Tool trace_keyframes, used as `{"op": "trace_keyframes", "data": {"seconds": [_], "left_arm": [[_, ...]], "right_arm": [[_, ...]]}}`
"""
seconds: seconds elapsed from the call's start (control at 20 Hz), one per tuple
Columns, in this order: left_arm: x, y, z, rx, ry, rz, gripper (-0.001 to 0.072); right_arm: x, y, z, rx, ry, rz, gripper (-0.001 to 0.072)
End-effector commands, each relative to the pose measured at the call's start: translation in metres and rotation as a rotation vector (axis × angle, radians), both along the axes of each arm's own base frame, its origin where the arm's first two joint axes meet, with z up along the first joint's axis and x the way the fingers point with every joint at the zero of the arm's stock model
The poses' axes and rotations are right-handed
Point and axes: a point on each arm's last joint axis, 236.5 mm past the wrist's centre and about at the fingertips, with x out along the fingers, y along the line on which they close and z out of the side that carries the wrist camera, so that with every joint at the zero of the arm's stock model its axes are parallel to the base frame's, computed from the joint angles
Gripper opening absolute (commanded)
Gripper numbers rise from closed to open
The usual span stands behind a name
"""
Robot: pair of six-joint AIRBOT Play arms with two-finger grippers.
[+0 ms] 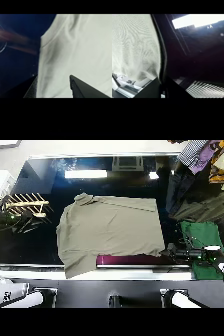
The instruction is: Fold the clothes and pants, and hang the long-sleeved shirts on hangers.
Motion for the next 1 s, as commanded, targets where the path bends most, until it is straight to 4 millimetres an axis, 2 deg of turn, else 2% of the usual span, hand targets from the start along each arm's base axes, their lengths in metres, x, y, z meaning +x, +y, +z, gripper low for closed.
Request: {"op": "trace_keyframes", "data": {"seconds": [0.0, 0.2, 0.35, 0.45, 0.6, 0.95], "left_arm": [[-0.037, -0.002, -0.023, -0.063, 0.038, 0.061, 0.0455], [-0.077, -0.051, -0.062, -0.249, 0.094, 0.049, 0.0455], [-0.100, -0.062, -0.089, -0.273, 0.161, 0.085, 0.0455], [-0.109, -0.066, -0.099, -0.277, 0.185, 0.100, 0.0454], [-0.117, -0.071, -0.105, -0.287, 0.203, 0.095, 0.0455], [-0.117, -0.070, -0.108, -0.282, 0.202, 0.096, 0.0455]], "right_arm": [[0.001, 0.004, 0.004, 0.024, -0.002, -0.006, 0.0032], [-0.003, 0.014, 0.012, 0.076, 0.008, 0.006, 0.0032], [-0.002, 0.014, 0.012, 0.082, 0.015, -0.007, 0.0032], [-0.002, 0.014, 0.013, 0.086, 0.022, -0.014, 0.0032], [-0.001, 0.015, 0.013, 0.088, 0.022, -0.018, 0.0032], [-0.001, 0.014, 0.012, 0.085, 0.020, -0.020, 0.0032]]}}
